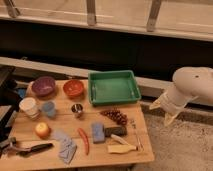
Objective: Place brush in red bowl
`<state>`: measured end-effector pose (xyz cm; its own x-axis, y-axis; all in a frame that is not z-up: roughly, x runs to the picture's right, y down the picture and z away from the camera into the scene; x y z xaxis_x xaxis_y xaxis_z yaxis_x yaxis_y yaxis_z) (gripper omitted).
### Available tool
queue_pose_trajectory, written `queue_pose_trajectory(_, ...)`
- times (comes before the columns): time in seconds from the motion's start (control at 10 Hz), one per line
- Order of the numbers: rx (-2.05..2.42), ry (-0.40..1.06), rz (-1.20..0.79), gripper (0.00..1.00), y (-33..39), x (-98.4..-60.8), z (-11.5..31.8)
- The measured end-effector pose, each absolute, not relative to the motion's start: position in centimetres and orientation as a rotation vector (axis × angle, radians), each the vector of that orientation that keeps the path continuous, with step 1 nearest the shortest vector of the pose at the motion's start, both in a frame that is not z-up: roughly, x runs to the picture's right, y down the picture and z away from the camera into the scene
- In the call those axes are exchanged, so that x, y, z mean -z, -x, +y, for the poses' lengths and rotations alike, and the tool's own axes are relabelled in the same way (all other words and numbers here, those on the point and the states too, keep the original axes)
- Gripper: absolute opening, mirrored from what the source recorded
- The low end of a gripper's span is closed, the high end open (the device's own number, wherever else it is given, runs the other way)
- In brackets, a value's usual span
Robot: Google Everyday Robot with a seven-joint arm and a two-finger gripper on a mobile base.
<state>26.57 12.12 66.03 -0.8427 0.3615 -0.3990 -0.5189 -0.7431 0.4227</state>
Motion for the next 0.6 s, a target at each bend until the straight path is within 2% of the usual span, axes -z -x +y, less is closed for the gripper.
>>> queue_pose_trajectory(0.6, -2.485, 0.377, 0.702, 0.65, -25.87, -65.9, 12.1)
